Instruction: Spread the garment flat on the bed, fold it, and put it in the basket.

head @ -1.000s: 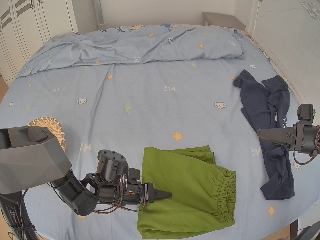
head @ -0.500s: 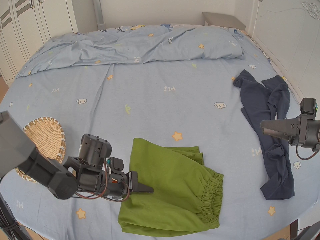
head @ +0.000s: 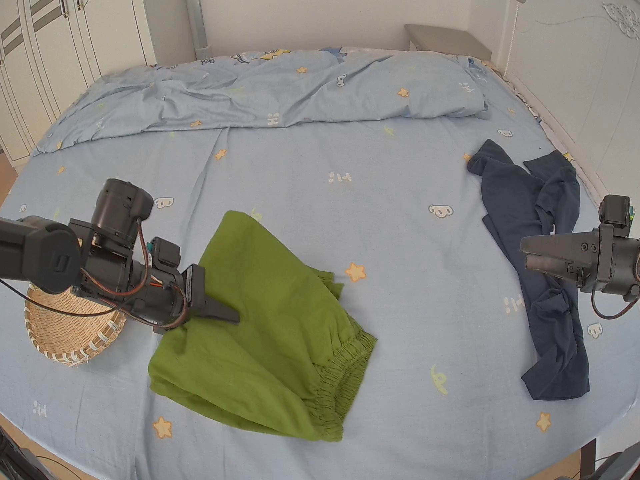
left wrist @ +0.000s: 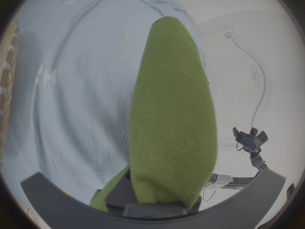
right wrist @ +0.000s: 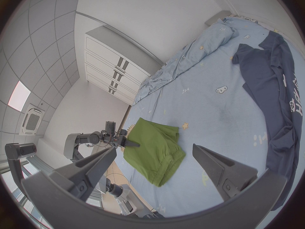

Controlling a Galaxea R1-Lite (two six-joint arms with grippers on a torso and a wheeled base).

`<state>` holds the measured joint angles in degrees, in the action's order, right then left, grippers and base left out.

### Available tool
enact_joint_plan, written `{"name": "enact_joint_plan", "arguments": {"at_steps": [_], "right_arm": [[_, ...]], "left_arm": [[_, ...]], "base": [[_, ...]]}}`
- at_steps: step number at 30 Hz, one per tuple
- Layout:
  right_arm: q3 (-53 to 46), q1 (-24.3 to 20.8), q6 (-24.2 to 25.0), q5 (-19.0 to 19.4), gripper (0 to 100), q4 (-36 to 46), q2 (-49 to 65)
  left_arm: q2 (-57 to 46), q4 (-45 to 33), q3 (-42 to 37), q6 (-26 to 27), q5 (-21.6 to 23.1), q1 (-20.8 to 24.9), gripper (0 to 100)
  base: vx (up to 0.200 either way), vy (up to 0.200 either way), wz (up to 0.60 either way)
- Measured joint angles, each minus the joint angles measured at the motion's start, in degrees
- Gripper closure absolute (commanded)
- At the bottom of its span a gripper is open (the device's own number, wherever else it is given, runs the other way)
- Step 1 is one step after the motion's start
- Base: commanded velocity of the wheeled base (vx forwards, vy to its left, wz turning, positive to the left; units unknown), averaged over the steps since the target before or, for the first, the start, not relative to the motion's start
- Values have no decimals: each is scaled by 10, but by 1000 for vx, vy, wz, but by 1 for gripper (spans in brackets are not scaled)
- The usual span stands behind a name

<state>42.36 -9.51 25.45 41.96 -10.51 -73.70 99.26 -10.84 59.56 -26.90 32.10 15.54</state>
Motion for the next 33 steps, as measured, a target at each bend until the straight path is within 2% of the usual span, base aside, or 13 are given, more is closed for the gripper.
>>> {"name": "enact_joint_plan", "arguments": {"at_steps": [9, 25, 30, 33], "right_arm": [[1, -6, 2, 0, 0, 0, -1], [-1, -10, 2, 0, 0, 0, -1], [-1, -11, 2, 0, 0, 0, 0], [-3, -13, 2, 0, 0, 0, 0]], "left_arm": [[-38, -4, 13, 2, 0, -9, 100], [-46, -3, 8, 2, 0, -1, 100], [-46, 2, -4, 12, -4, 13, 100], [-50, 4, -16, 44, -5, 22, 100]], "base": [[0, 200, 0], [0, 200, 0], [0, 0, 0], [0, 0, 0]]}}
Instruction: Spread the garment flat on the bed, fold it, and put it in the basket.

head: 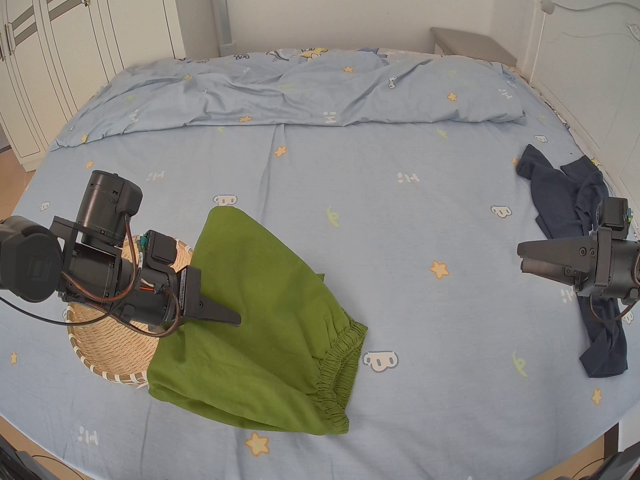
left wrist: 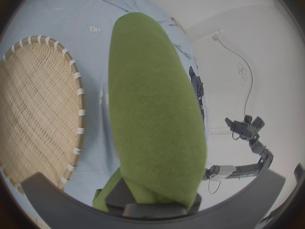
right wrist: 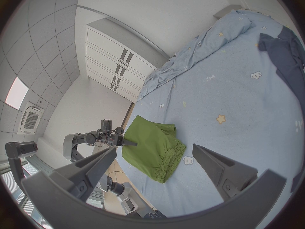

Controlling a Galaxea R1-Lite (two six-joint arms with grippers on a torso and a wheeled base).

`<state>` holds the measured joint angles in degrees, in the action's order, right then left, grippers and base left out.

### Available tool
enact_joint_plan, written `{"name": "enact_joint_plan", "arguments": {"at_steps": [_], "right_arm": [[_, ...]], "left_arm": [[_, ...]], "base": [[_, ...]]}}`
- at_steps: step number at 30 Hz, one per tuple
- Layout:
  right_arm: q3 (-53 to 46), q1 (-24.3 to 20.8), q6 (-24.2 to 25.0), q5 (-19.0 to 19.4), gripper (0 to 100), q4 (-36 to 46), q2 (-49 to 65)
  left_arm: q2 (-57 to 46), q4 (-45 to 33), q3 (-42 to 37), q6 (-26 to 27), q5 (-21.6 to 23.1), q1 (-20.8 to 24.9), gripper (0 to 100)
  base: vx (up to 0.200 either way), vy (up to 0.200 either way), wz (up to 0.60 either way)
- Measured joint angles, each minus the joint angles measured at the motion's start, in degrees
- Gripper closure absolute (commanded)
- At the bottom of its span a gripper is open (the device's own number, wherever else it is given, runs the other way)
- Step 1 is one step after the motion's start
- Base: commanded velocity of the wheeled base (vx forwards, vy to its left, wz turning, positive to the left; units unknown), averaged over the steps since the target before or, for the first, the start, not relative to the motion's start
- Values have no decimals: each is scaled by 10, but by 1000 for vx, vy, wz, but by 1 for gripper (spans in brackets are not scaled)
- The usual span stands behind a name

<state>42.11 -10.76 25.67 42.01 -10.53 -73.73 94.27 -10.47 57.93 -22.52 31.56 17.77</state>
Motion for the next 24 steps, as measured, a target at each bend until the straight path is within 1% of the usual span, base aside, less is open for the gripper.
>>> {"name": "enact_joint_plan", "arguments": {"at_steps": [2, 6, 11, 16, 22, 24], "right_arm": [[-1, -1, 0, 0, 0, 0, 0], [-1, -4, 0, 0, 0, 0, 0], [-2, -5, 0, 0, 0, 0, 0], [-2, -5, 0, 0, 0, 0, 1], [-2, -5, 0, 0, 0, 0, 2], [-2, -5, 0, 0, 0, 0, 2]], "left_arm": [[-9, 0, -7, 16, 0, 3, 100], [-39, 1, -18, 29, 0, 4, 100], [-96, 3, -29, 40, 0, 5, 100], [-160, 3, -41, 73, 1, 1, 100], [-210, 29, -50, 100, 2, -37, 100], [-219, 46, -55, 111, 3, -62, 100]], "base": [[0, 0, 0], [0, 0, 0], [0, 0, 0], [0, 0, 0], [0, 0, 0], [0, 0, 0]]}}
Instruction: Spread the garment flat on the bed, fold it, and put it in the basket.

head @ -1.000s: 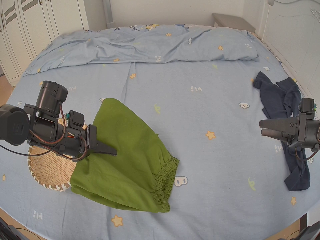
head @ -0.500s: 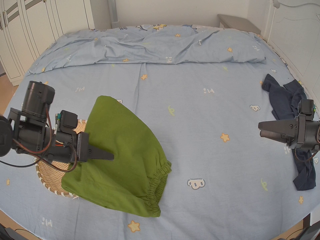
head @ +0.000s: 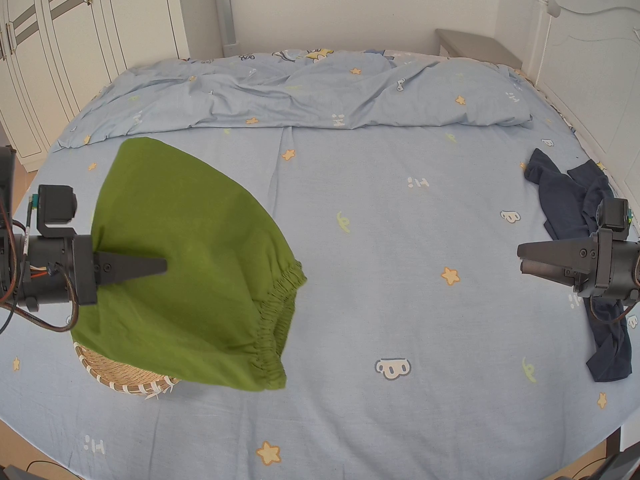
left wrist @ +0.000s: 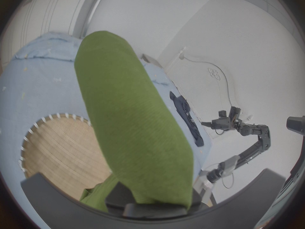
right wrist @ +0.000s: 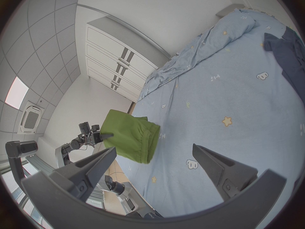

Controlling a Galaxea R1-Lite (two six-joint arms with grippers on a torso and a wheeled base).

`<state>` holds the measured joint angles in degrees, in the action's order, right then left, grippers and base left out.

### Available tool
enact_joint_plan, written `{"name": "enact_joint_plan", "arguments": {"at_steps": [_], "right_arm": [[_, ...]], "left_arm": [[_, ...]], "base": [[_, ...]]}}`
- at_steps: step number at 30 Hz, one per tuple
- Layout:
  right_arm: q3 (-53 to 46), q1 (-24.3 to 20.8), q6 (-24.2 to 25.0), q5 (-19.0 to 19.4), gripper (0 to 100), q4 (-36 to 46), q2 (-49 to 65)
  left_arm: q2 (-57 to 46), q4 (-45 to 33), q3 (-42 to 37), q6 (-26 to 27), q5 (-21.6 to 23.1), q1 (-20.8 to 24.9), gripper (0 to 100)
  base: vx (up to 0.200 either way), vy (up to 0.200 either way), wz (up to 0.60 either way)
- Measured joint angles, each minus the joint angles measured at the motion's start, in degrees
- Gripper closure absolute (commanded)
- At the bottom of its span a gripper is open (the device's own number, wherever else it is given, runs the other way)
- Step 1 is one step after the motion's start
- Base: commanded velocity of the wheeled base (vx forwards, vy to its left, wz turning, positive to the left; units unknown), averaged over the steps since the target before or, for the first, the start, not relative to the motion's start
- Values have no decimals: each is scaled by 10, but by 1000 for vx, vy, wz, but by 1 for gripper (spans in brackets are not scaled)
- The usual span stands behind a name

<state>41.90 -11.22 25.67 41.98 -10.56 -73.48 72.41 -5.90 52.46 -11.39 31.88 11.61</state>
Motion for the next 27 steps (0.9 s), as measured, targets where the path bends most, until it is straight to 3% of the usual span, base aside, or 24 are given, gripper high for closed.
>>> {"name": "enact_joint_plan", "arguments": {"at_steps": [11, 27], "right_arm": [[0, -1, 0, 0, 0, 0, 0], [-1, -5, -1, 0, 0, 0, 1]], "left_arm": [[33, 94, -12, 31, 20, -165, 100], [175, 99, -43, 32, 16, -245, 100]], "base": [[0, 0, 0], [0, 0, 0]]}}
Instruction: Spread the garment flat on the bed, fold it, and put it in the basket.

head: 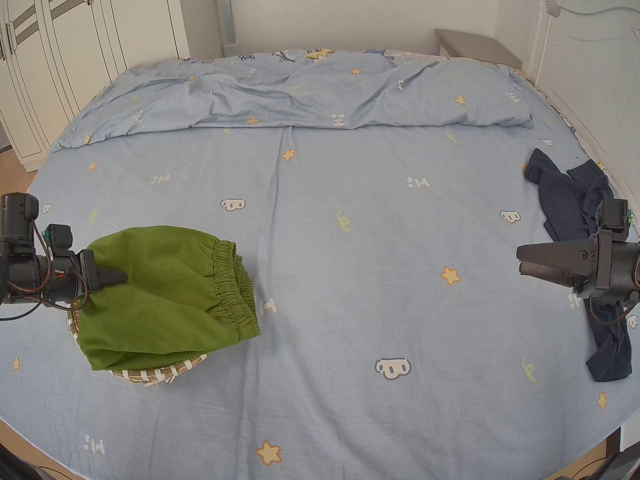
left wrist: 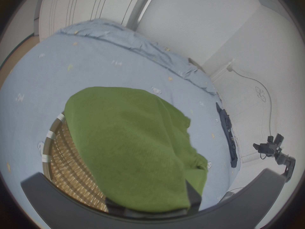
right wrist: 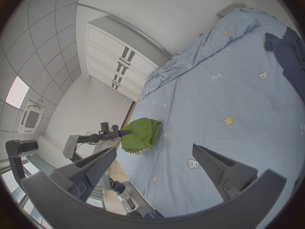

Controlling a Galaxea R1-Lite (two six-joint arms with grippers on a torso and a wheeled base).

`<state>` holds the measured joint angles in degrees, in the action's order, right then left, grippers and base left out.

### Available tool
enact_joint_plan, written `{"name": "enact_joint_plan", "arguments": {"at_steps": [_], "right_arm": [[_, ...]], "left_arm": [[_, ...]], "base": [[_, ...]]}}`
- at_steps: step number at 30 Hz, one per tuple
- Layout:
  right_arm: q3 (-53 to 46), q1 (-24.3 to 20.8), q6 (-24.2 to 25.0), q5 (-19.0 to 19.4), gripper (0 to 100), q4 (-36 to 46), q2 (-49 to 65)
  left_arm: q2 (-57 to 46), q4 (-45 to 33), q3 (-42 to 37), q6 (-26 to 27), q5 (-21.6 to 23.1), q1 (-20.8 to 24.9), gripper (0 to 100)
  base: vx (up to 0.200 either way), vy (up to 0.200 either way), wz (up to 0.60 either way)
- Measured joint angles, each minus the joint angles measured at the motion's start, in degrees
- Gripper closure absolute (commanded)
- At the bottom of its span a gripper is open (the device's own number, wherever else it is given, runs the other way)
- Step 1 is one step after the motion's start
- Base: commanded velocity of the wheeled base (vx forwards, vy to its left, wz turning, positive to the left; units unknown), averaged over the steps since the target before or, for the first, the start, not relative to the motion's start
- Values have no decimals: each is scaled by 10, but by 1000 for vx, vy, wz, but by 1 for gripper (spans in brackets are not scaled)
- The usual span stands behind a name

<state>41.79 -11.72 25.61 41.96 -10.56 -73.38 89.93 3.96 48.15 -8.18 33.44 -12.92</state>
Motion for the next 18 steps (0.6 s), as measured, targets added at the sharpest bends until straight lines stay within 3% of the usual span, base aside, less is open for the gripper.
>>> {"name": "enact_joint_plan", "arguments": {"at_steps": [9, 14, 15, 18], "right_arm": [[-2, -9, 0, 0, 0, 0, 3], [-3, -13, 0, 0, 0, 0, 3], [-3, -14, 1, 0, 0, 0, 3], [-4, -14, 1, 0, 0, 0, 3]], "left_arm": [[86, -107, 64, -6, -44, -12, 100], [116, -122, 91, -7, -56, -13, 100], [122, -122, 94, -7, -61, -13, 0], [134, -122, 98, -7, -79, -13, 0]], "base": [[0, 0, 0], [0, 0, 0], [0, 0, 0], [0, 0, 0]]}}
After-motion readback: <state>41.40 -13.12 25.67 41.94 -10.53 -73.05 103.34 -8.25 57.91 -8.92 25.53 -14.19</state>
